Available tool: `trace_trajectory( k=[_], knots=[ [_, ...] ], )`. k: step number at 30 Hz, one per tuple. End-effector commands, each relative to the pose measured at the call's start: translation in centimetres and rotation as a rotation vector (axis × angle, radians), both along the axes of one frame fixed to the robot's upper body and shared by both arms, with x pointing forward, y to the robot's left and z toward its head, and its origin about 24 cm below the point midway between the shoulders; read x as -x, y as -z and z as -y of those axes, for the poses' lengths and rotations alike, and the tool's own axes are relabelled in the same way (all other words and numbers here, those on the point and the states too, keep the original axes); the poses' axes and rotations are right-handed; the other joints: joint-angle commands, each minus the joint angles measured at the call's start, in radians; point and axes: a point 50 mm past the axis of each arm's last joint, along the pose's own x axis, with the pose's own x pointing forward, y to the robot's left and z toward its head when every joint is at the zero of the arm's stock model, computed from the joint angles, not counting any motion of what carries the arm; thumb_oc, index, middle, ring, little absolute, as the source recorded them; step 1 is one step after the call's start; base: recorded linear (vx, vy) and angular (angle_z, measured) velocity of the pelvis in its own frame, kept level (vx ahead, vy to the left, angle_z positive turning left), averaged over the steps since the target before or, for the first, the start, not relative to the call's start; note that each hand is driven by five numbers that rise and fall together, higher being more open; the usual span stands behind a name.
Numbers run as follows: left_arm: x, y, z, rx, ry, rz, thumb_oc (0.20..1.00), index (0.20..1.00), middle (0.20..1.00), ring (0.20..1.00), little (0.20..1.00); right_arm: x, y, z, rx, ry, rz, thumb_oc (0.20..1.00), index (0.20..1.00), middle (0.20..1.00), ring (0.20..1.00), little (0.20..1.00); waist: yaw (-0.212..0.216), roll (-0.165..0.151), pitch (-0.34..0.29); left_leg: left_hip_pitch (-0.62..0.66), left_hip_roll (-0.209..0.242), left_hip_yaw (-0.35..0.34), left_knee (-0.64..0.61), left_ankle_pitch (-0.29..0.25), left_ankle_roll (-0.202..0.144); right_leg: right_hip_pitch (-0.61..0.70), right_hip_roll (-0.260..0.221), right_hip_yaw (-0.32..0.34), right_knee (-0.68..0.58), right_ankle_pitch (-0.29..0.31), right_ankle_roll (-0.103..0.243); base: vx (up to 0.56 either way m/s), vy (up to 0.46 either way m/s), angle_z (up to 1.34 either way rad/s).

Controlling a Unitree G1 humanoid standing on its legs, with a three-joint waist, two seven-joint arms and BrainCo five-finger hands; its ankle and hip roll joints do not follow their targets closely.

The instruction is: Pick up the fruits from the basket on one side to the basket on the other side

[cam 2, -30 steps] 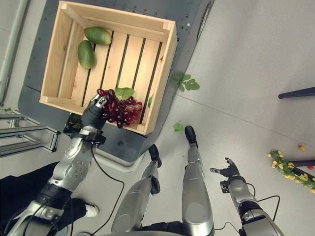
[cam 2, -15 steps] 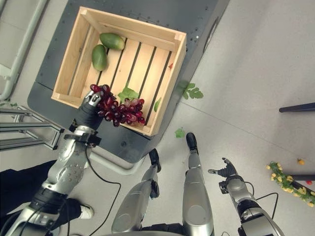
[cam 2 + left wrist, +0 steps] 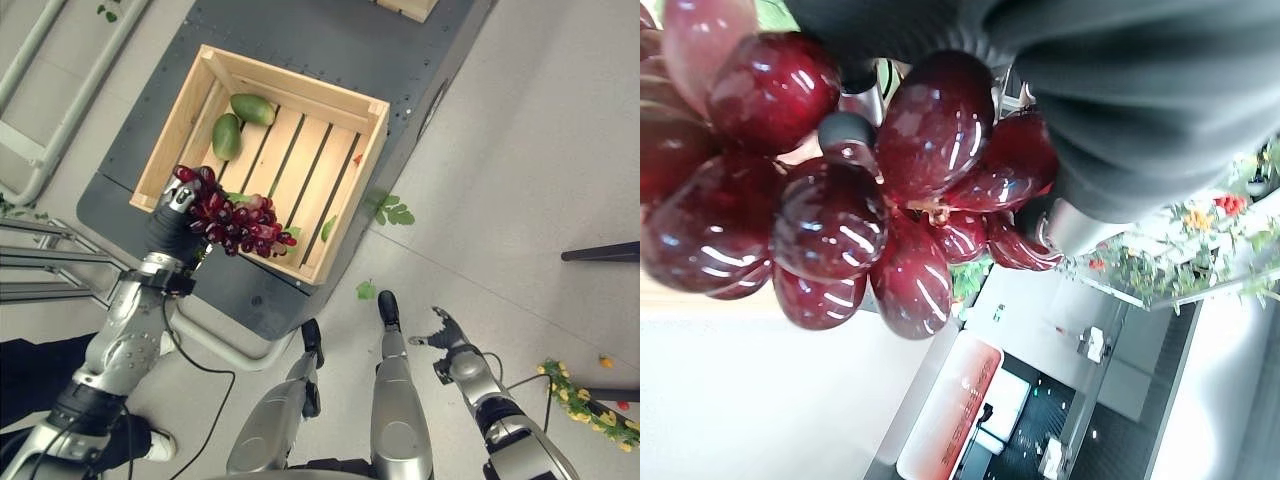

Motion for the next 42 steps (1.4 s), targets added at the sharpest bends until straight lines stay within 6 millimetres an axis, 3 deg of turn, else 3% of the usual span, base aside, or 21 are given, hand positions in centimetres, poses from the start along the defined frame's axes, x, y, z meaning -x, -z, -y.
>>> trace_trajectory(
  k=[1, 6, 7, 13, 16, 26, 37, 42],
  knots=[
    [1.1, -3.0, -0.3, 0.033, 0.036, 0.171, 0.200, 0.200, 0.200, 0.200, 0.200, -1.6, -2.7, -2.4, -0.006, -0.153, 0.144, 1.000, 1.000, 1.000, 1.000, 1.000, 0.018, -0.047, -0.078, 0.033, -0.031, -0.010, 0.010, -0.081, -0.017, 0.005, -0.003, 0.008, 0.003, -0.122, 0.033, 0.00, 0.000, 0.00],
    [0.7, -3.0, 0.7, 0.035, 0.067, 0.168, 0.200, 0.200, 0.200, 0.200, 0.200, -3.5, -9.0, -5.0, -0.049, -0.313, 0.398, 1.000, 1.000, 1.000, 1.000, 1.000, 0.025, -0.056, -0.094, 0.048, -0.027, -0.017, 0.012, -0.084, -0.016, 0.027, -0.004, -0.003, 0.003, -0.129, 0.033, 0.01, -0.009, 0.04],
    [0.7, -3.0, 0.7, 0.035, 0.068, 0.168, 0.200, 0.200, 0.200, 0.200, 0.200, -3.4, -9.0, -5.0, -0.048, -0.312, 0.398, 1.000, 1.000, 1.000, 1.000, 1.000, 0.025, -0.056, -0.094, 0.048, -0.027, -0.018, 0.012, -0.084, -0.016, 0.028, -0.004, -0.004, 0.003, -0.129, 0.033, 0.00, -0.018, 0.04],
    [0.3, -3.0, 1.2, 0.019, 0.070, 0.165, 0.200, 0.200, 0.200, 0.200, 0.200, -4.0, -14.3, -7.1, -0.058, -0.445, 0.582, 1.000, 1.000, 1.000, 1.000, 1.000, 0.035, -0.068, -0.108, 0.058, -0.022, -0.023, 0.015, -0.087, -0.017, 0.043, -0.002, -0.010, 0.004, -0.134, 0.032, 0.00, 0.000, 0.00],
    [0.2, -3.0, 1.5, 0.021, 0.075, 0.164, 0.200, 0.200, 0.200, 0.200, 0.200, -4.2, -15.6, -8.0, -0.074, -0.483, 0.623, 1.000, 1.000, 1.000, 1.000, 1.000, 0.038, -0.073, -0.113, 0.060, -0.022, -0.026, 0.016, -0.086, -0.017, 0.046, -0.003, -0.012, 0.004, -0.133, 0.031, -0.01, -0.012, 0.05],
    [-0.4, -3.2, 2.8, 0.028, 0.095, 0.172, 0.200, 0.200, 0.200, 0.200, 0.200, -5.0, -18.4, -12.2, -0.138, -0.626, 0.687, 1.000, 1.000, 1.000, 1.000, 1.000, 0.054, -0.080, -0.126, 0.052, -0.021, -0.033, 0.018, -0.081, -0.018, 0.044, -0.003, -0.015, 0.005, -0.131, 0.029, 0.00, -0.007, 0.04],
    [-1.1, -4.1, 5.9, 0.054, 0.187, 0.195, 0.200, 0.200, 0.200, 0.200, 0.200, -6.5, -19.1, -17.3, -0.151, -0.729, 0.659, 1.000, 1.000, 1.000, 1.000, 1.000, 0.069, -0.085, -0.139, 0.053, -0.019, -0.036, 0.021, -0.082, -0.018, 0.047, -0.002, -0.015, 0.007, -0.133, 0.027, 0.00, 0.000, 0.00],
    [-1.0, -5.1, 7.7, 0.053, 0.260, 0.226, 0.200, 0.200, 0.200, 0.200, 0.200, -7.4, -18.3, -19.3, -0.142, -0.732, 0.612, 1.000, 1.000, 1.000, 1.000, 1.000, 0.078, -0.086, -0.140, 0.052, -0.017, -0.043, 0.024, -0.080, -0.018, 0.050, -0.002, -0.020, 0.007, -0.133, 0.026, 0.00, -0.001, 0.01]
  ],
)
